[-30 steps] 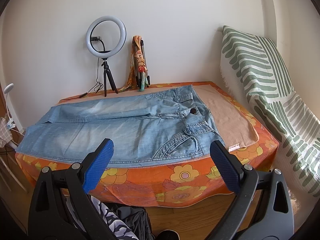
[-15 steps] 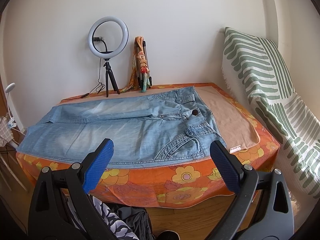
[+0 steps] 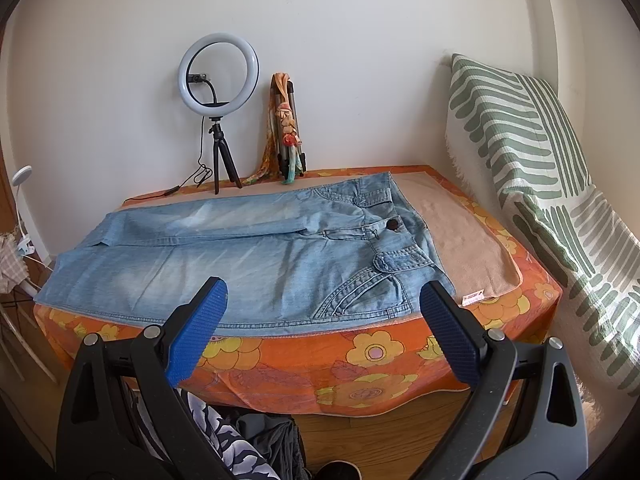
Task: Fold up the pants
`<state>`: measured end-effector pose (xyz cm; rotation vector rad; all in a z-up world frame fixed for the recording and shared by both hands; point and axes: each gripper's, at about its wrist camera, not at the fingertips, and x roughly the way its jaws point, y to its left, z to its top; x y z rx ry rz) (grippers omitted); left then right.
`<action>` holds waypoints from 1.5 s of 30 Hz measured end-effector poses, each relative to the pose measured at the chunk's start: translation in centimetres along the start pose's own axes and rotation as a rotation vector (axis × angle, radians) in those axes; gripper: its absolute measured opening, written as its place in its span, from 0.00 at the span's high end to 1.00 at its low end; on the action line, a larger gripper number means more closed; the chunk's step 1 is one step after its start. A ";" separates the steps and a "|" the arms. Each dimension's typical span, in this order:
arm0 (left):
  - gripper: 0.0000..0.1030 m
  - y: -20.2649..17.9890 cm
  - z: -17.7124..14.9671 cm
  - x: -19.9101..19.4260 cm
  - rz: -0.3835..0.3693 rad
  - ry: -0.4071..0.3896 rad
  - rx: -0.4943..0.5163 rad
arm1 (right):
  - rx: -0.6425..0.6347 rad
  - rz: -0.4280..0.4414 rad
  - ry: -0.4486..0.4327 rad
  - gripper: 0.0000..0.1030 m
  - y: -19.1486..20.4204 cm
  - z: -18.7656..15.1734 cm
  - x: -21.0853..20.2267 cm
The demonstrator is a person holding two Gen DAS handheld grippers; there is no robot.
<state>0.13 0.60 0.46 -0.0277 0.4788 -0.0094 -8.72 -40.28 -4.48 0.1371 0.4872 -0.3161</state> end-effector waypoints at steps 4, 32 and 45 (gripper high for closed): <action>0.00 0.0 0.0 0.0 -0.002 0.002 0.000 | 0.000 -0.001 0.000 0.04 0.0 0.0 0.0; 0.00 0.0 0.1 0.4 0.032 0.009 0.050 | 0.001 0.039 -0.005 0.04 1.6 0.5 1.0; 0.01 3.3 1.0 6.1 0.037 0.115 0.063 | -0.060 0.104 0.018 0.04 4.4 3.7 5.6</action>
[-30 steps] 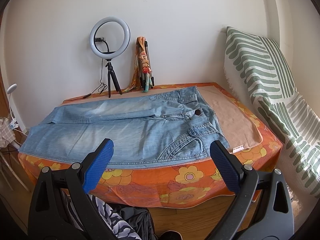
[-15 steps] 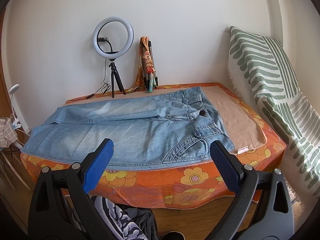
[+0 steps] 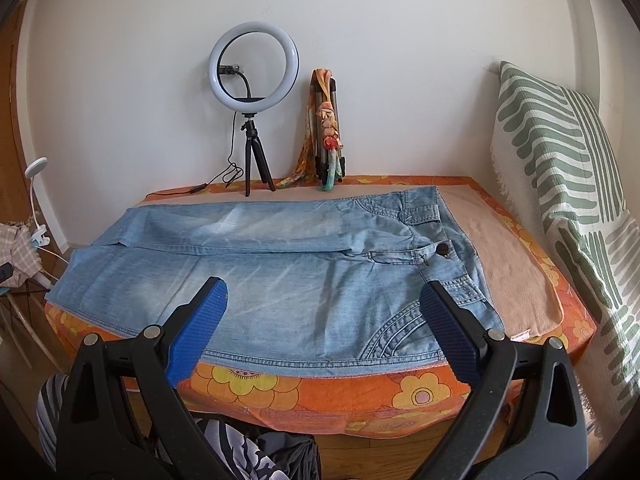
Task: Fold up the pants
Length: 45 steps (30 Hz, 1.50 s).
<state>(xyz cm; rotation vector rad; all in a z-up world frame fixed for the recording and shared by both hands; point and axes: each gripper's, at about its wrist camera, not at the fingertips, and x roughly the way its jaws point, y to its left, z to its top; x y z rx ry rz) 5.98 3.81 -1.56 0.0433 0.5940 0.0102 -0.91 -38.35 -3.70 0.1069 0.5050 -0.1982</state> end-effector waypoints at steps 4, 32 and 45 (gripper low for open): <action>0.01 1.4 1.2 2.3 0.019 0.024 0.023 | -0.026 0.062 0.019 0.04 1.3 1.9 3.1; 0.06 4.6 11.6 28.1 -0.113 0.270 -0.050 | -0.237 0.413 0.361 0.09 13.3 14.7 39.0; 0.15 3.6 13.0 38.9 -0.132 0.363 -0.137 | -0.381 0.448 0.470 0.19 17.8 12.1 51.8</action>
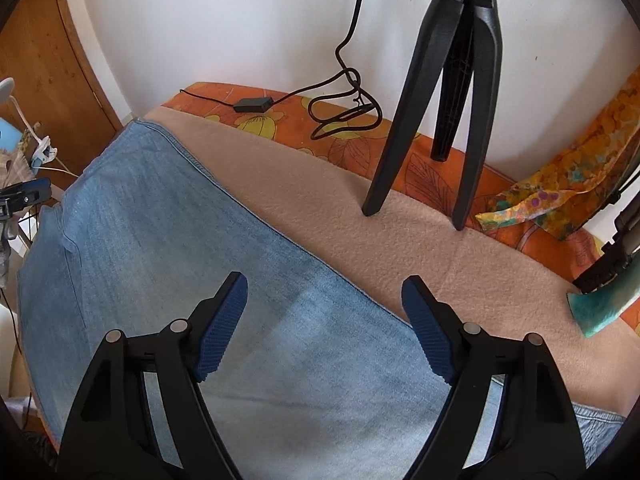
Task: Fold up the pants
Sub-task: 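Lower the right tool onto the jeans leg and close on it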
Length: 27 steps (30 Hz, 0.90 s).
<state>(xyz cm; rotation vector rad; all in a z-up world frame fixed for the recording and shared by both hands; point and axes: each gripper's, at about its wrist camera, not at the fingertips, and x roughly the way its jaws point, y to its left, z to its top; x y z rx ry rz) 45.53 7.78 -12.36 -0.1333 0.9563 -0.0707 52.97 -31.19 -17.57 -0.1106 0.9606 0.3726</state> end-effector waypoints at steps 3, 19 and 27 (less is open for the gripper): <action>0.15 0.2 0.2 2.0 0.006 0.020 -0.016 | -0.006 0.023 0.010 0.19 -0.1 0.2 1.8; 0.07 0.2 -0.9 6.8 0.025 0.050 -0.048 | -0.079 -0.086 0.037 0.91 3.1 -1.6 3.0; 0.01 0.5 -1.0 6.9 -0.015 0.048 -0.085 | -0.037 -0.036 -0.158 0.94 5.6 -2.0 -6.7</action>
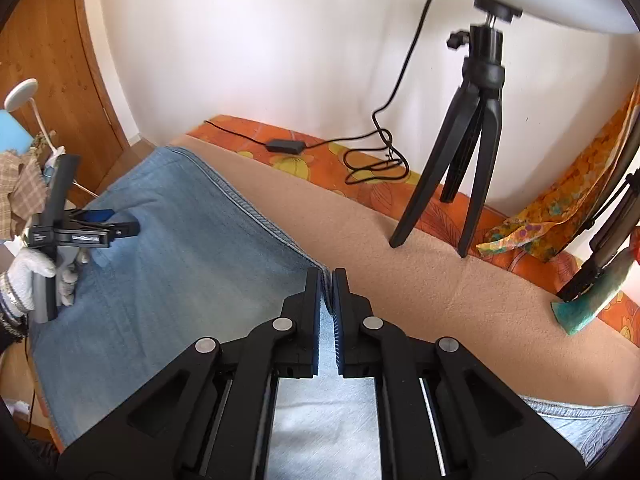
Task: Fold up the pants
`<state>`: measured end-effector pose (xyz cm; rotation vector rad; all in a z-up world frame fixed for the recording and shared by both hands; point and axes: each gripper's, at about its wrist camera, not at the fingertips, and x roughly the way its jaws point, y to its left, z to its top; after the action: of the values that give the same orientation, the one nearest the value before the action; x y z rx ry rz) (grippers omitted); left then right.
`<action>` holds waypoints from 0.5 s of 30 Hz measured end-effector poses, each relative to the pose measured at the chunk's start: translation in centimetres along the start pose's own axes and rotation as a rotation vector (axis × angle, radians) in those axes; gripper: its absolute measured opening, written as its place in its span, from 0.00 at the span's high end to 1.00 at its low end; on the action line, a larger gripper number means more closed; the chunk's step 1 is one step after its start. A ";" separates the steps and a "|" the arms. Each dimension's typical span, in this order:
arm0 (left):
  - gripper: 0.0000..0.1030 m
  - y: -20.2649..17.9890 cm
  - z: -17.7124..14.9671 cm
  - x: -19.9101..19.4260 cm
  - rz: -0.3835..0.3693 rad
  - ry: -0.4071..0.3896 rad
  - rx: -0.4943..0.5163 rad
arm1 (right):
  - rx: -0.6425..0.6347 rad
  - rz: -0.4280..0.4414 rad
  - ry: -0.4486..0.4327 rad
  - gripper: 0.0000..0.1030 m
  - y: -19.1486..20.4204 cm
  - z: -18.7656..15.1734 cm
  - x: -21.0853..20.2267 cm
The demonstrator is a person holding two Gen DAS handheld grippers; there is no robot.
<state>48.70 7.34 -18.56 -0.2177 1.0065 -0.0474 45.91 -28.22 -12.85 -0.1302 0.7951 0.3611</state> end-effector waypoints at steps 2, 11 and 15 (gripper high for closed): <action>0.01 1.5 0.1 -1.1 -0.087 -0.004 -0.119 | -0.041 0.012 -0.027 0.94 1.4 -0.3 -2.4; 0.01 1.9 3.3 -5.0 -0.138 -0.058 -0.170 | -0.172 0.218 0.003 0.98 10.1 -5.9 -8.1; 0.01 0.0 4.1 -4.3 -0.144 -0.049 -0.154 | -0.235 0.206 0.033 0.98 11.5 -6.9 -7.2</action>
<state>49.85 8.65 -12.82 -0.4305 0.9451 -0.0954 32.41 -21.16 -12.22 -0.2760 0.7988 0.6490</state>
